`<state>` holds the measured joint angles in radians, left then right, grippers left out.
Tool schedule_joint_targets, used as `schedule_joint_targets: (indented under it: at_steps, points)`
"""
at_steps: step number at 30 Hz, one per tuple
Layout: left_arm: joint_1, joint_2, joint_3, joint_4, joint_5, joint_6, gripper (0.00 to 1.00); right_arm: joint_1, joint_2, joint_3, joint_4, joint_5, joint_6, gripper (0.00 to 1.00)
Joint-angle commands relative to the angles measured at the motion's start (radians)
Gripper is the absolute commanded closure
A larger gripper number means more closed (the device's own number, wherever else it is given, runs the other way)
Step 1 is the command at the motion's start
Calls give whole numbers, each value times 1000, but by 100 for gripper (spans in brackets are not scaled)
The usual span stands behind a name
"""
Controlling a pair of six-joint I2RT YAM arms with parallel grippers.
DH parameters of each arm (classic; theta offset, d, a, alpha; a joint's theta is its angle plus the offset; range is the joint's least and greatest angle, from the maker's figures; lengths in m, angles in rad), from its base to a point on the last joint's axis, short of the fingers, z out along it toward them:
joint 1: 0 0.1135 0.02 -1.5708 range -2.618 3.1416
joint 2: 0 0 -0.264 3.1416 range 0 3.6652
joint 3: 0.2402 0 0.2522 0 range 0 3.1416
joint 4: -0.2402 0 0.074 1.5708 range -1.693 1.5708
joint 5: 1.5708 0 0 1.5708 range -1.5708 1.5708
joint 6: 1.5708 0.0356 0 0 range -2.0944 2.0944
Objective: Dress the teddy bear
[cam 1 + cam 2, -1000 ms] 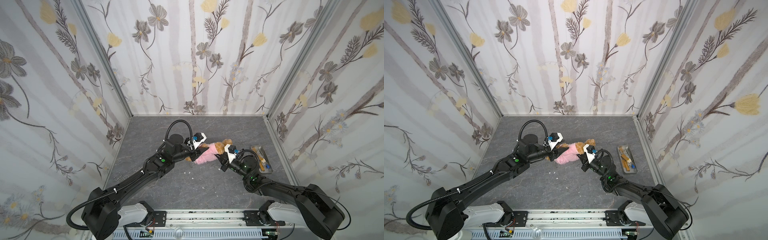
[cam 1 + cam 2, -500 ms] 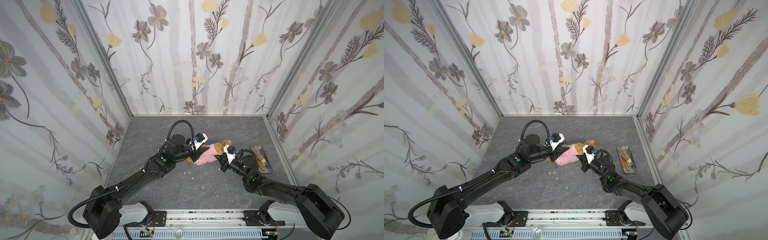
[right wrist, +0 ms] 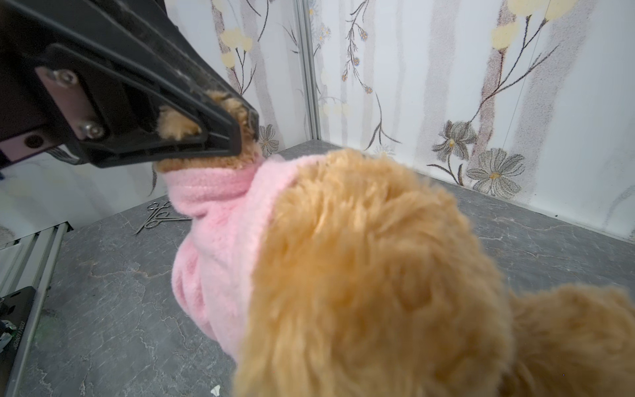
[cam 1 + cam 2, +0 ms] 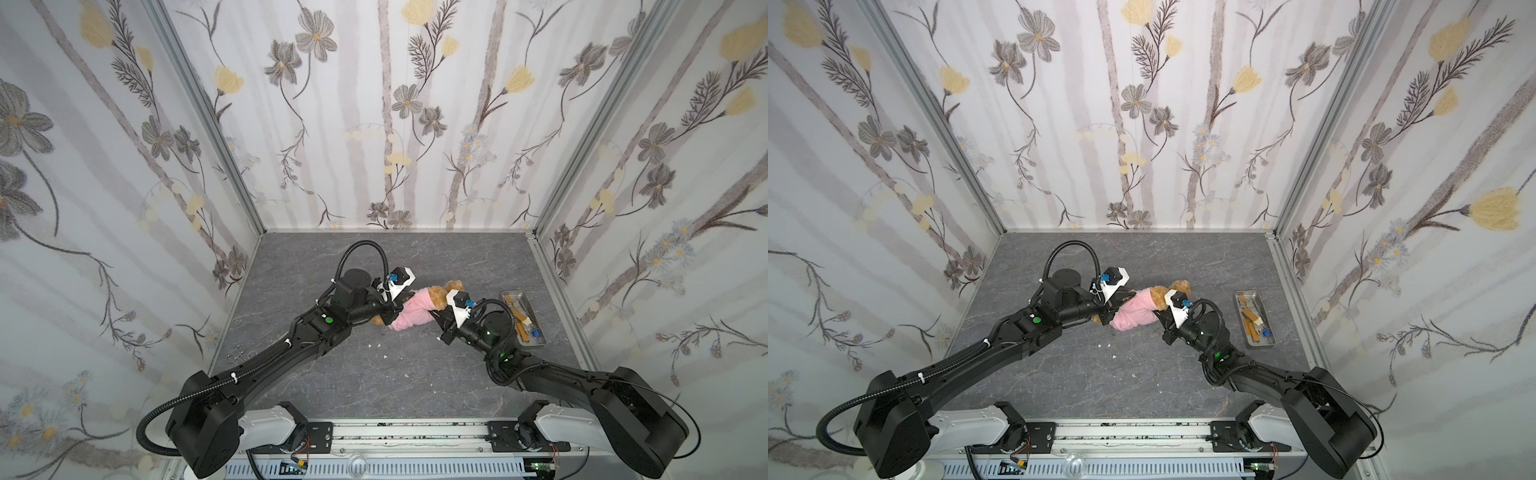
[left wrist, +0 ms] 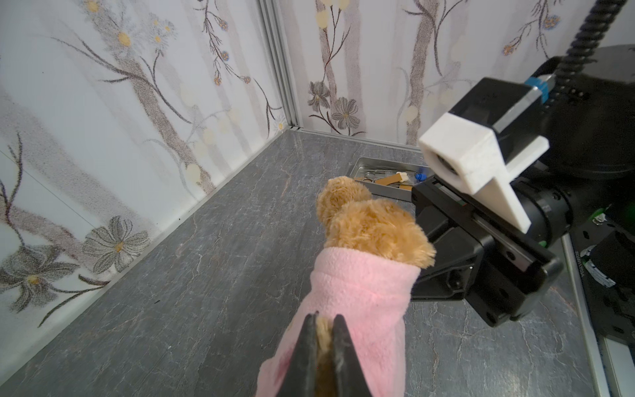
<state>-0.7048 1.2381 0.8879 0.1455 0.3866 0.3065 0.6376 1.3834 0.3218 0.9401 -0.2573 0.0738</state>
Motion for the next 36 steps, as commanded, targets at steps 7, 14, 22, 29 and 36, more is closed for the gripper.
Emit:
schedule_joint_targets:
  at_steps: [7, 14, 22, 29, 36]
  points:
    - [59, -45, -50, 248, 102, -281, 100, -9, 12, -9, -81, 161, 42, 96]
    - [58, -22, -77, 283, 75, -352, 100, -8, -14, 43, -244, 255, 54, 56]
    - [57, -20, -113, 282, 54, -383, 100, 34, -239, 89, -384, 296, -158, 15]
    - [43, -1, -111, 282, 52, -438, 100, 141, -240, 110, -271, 166, -258, 15]
    - [18, 8, -107, 282, 24, -457, 100, 213, -128, 204, -316, 391, -264, 14]
